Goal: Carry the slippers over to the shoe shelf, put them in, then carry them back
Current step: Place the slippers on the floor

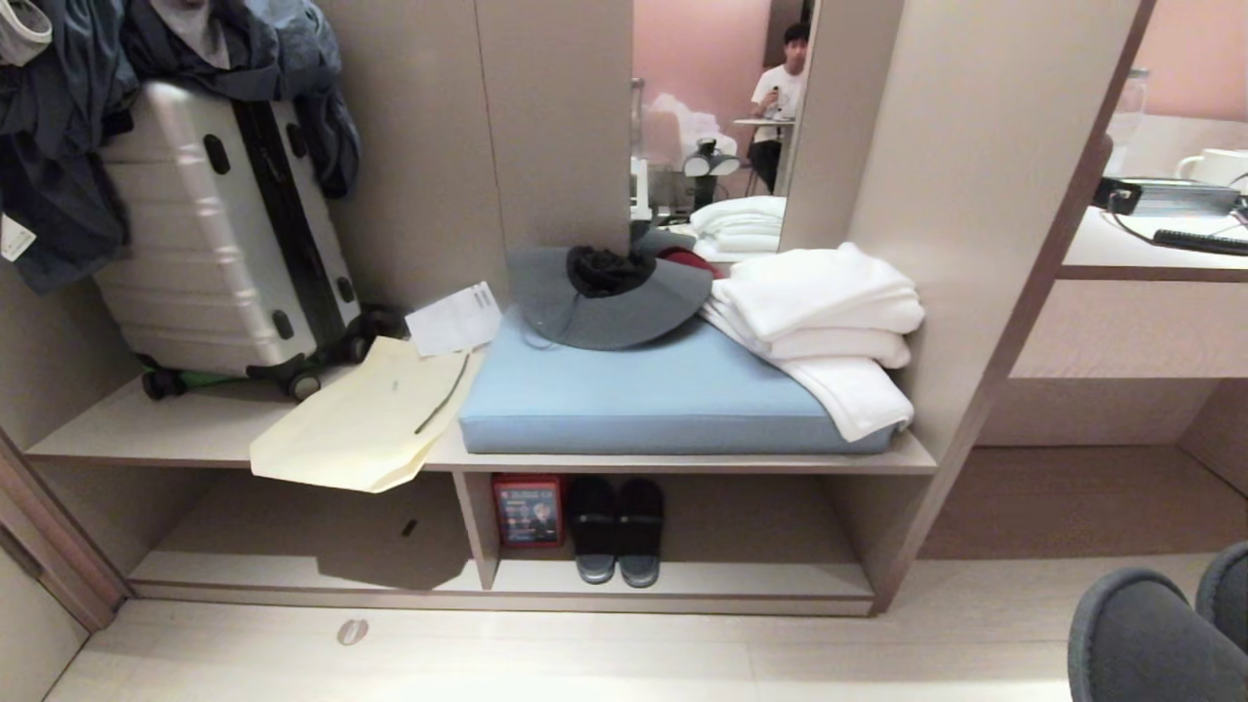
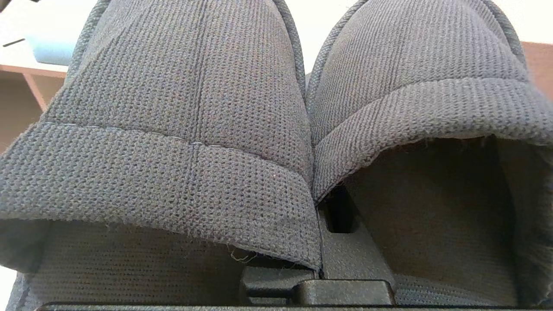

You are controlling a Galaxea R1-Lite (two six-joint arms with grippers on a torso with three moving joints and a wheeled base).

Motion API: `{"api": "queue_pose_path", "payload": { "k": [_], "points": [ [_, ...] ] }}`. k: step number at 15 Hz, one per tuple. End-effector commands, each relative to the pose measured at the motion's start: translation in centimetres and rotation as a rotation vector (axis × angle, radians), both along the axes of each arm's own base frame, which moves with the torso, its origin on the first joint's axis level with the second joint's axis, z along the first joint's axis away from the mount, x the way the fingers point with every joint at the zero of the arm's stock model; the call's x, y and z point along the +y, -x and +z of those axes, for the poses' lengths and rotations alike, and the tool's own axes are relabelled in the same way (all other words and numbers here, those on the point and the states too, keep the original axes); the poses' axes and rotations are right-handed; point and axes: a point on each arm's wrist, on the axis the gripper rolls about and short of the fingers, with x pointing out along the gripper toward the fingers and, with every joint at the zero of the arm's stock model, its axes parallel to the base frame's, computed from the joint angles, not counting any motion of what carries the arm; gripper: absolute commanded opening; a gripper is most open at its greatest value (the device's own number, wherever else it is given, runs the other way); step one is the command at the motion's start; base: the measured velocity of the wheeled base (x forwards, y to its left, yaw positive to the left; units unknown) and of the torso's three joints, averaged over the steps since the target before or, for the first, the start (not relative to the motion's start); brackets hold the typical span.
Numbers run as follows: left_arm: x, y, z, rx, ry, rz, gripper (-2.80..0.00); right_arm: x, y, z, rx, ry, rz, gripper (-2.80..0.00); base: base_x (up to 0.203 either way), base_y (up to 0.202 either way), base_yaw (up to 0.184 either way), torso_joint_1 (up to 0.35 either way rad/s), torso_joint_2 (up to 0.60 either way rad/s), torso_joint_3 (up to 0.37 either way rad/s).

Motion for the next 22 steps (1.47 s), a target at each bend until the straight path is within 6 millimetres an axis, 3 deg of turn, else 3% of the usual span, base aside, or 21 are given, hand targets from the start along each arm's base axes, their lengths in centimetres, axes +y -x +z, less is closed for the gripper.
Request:
{"api": "queue_pose_path", "payload": {
  "k": [1,22],
  "points": [
    [0.00,0.00,0.00,0.000,0.001,0.000,-2.80,0.00,0.01,0.00,-0.002,0.000,0.000,-2.80,0.000,-0.204,0.001,0.002,0.00,0.006],
    [0.00,0.00,0.00,0.000,0.001,0.000,-2.80,0.00,0.01,0.00,-0.002,0.002,0.000,-2.80,0.000,-0.197,0.002,0.002,0.00,0.002]
  ]
}}
